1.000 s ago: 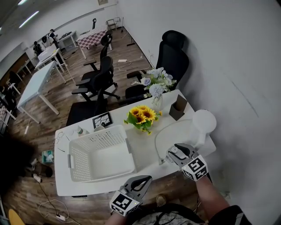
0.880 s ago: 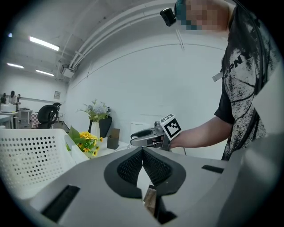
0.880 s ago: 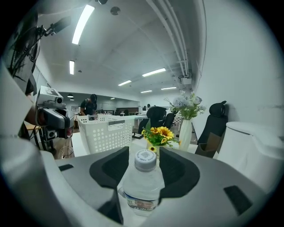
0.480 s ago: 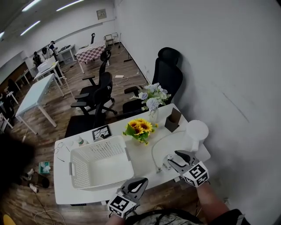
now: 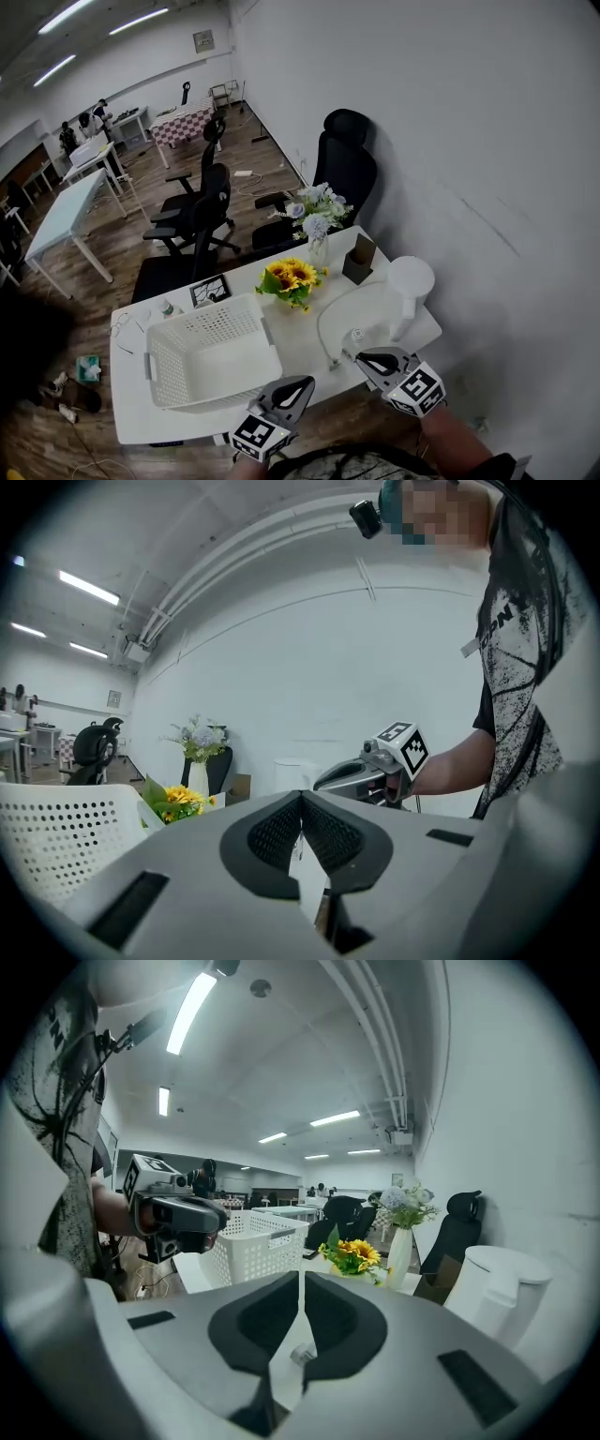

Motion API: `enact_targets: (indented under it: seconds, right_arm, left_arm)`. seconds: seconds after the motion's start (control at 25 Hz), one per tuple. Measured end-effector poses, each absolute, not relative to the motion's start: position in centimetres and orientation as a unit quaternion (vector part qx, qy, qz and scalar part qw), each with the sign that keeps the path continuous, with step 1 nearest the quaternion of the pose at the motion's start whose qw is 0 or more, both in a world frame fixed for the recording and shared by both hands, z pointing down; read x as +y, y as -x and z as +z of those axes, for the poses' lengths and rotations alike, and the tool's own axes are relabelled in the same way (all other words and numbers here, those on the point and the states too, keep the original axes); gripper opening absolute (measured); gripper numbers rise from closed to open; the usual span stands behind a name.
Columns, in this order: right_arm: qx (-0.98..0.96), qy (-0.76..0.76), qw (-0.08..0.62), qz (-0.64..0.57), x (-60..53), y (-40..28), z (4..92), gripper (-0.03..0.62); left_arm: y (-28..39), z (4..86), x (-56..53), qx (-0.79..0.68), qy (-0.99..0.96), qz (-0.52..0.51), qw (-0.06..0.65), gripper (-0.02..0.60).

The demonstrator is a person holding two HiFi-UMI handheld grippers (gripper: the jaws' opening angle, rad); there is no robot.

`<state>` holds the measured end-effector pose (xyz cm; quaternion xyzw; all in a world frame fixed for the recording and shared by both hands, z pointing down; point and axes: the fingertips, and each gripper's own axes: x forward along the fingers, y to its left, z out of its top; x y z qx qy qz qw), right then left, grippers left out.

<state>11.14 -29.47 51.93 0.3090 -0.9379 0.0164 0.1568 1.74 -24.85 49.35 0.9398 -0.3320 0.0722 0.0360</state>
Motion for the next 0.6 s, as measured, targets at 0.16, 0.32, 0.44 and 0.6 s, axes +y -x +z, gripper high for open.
enact_targets:
  seconds: [0.16, 0.32, 0.44, 0.6]
  right_arm:
    - [-0.941, -0.301, 0.154, 0.029, -27.9, -11.0, 52.2, 0.029]
    - [-0.944, -0.294, 0.150, 0.031, -27.1, -11.0, 52.0, 0.028]
    - [-0.945, -0.290, 0.150, 0.031, -27.1, -11.2, 51.8, 0.028]
    - [-0.945, -0.288, 0.149, 0.027, -27.1, -11.4, 51.5, 0.028]
  left_arm:
    - [-2.0, 49.3, -24.9, -0.329, -0.941, 0.071, 0.034, 0.011]
    - [-2.3, 49.3, -24.8, -0.325, -0.942, 0.072, 0.033, 0.011]
    - [-2.5, 49.4, -24.9, -0.324, -0.943, 0.073, 0.032, 0.011]
    - [-2.8, 49.3, -24.9, -0.324, -0.943, 0.073, 0.033, 0.011]
